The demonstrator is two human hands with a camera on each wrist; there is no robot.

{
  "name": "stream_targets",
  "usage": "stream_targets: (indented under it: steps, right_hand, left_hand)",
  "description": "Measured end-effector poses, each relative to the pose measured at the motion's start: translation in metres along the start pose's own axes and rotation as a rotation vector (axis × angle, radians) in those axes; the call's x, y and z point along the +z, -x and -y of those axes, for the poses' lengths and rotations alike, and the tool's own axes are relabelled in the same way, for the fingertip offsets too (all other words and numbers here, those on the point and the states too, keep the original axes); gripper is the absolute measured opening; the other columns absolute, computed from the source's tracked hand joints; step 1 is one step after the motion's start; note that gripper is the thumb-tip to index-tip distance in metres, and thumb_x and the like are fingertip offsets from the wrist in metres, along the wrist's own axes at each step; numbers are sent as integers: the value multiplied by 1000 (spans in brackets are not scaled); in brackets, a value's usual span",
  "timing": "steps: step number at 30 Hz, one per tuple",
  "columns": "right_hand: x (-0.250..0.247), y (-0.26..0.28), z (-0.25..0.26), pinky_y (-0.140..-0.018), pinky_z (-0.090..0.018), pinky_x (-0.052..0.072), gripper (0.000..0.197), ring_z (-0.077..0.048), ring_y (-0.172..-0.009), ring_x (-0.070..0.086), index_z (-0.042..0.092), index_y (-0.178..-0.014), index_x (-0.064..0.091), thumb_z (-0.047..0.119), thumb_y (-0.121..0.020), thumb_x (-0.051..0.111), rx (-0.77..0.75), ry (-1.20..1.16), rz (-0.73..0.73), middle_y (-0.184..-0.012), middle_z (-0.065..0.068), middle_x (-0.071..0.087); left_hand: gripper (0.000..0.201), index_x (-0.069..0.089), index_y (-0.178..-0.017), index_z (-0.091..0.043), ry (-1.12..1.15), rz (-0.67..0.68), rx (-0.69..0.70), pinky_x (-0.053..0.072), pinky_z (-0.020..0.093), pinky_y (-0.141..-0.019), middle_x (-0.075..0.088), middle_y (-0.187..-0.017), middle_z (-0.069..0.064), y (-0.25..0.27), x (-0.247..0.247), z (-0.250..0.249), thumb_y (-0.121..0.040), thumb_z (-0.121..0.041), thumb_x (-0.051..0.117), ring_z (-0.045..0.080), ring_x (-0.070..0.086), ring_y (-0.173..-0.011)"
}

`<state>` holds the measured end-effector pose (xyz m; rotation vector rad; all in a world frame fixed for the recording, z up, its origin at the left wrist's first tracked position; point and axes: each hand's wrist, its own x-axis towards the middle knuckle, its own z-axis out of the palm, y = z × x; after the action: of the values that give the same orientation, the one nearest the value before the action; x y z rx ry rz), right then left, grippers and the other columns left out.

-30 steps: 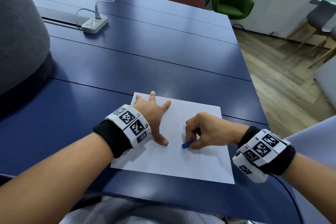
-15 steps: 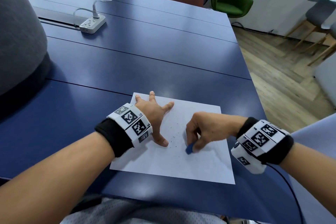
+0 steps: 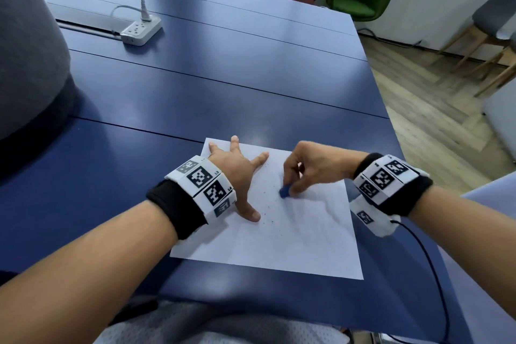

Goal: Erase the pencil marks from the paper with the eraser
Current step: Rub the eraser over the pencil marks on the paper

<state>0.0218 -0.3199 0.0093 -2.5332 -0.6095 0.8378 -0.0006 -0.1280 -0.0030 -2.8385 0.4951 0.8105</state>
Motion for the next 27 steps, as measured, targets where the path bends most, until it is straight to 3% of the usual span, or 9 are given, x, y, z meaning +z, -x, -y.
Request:
stream_targets:
  steps: [3, 4, 9, 13, 15, 18, 20, 24, 27]
  right_hand:
    - [-5, -10, -13, -54, -22, 40, 13, -4, -53, 47, 8, -72, 69, 14, -74, 81, 18, -44, -308, -66, -3, 63]
    - [-5, -9, -14, -52, -20, 38, 14, -3, -50, 45, 8, -70, 68, 12, -74, 80, 12, -62, -344, -65, -2, 61]
    - [1, 2, -6, -54, -17, 41, 10, -1, -53, 50, 9, -73, 70, 11, -74, 80, 6, -24, -98, -69, -5, 65]
    - [-6, -11, -18, -50, -15, 36, 17, -2, -49, 45, 5, -73, 69, 16, -75, 81, 9, -52, -328, -64, 2, 60]
    - [-4, -8, -19, -50, -16, 37, 15, -2, -49, 45, 6, -72, 68, 13, -75, 81, 3, -77, -296, -64, 0, 60]
    - [-2, -2, -15, -57, -22, 42, 16, -7, -56, 50, 17, -66, 67, 13, -71, 82, 5, -62, -92, -66, -3, 62]
    - [-6, -6, -17, -57, -23, 41, 12, -6, -57, 50, 14, -70, 70, 15, -72, 82, 32, -65, -125, -67, -2, 62]
    - [-7, -13, -16, -50, -16, 37, 13, 0, -49, 47, 8, -75, 68, 15, -77, 79, 28, -71, -330, -62, 5, 58]
    - [1, -6, -6, -53, -18, 42, 9, -3, -55, 50, 11, -75, 69, 12, -74, 79, -23, 7, -177, -68, -1, 64]
  left_hand:
    - [137, -17, -149, -47, 16, 5, -5, 40, 56, -104, -16, -158, 25, -1, 1, 1, -51, -79, 74, 62, 11, -136]
    - [137, -16, -149, -47, 14, 5, -5, 40, 56, -104, -16, -158, 25, -1, 0, 1, -51, -78, 74, 62, 11, -136]
    - [134, -16, -151, -43, -6, -10, 1, 32, 53, -109, -15, -157, 28, 1, 0, -1, -56, -77, 73, 59, 14, -138]
    - [138, -17, -148, -48, 23, 1, -4, 40, 57, -104, -17, -158, 23, -4, 4, 1, -49, -79, 75, 62, 10, -136]
    - [138, -17, -148, -49, 25, 6, -4, 41, 57, -103, -18, -158, 22, -4, 3, 1, -49, -78, 75, 62, 10, -136]
    - [138, -16, -149, -48, 26, 5, -3, 39, 57, -105, -18, -158, 23, -3, 2, 0, -50, -78, 76, 63, 9, -136]
    - [138, -16, -149, -48, 30, 3, -2, 39, 57, -104, -18, -158, 23, -4, 3, 1, -50, -77, 76, 63, 9, -136]
    - [138, -16, -148, -49, 22, -12, -4, 41, 57, -103, -17, -159, 21, -4, 5, 0, -49, -78, 76, 62, 10, -136]
    - [138, -17, -149, -48, 17, -11, -5, 41, 56, -104, -17, -158, 22, -4, 5, 0, -50, -78, 75, 63, 9, -136]
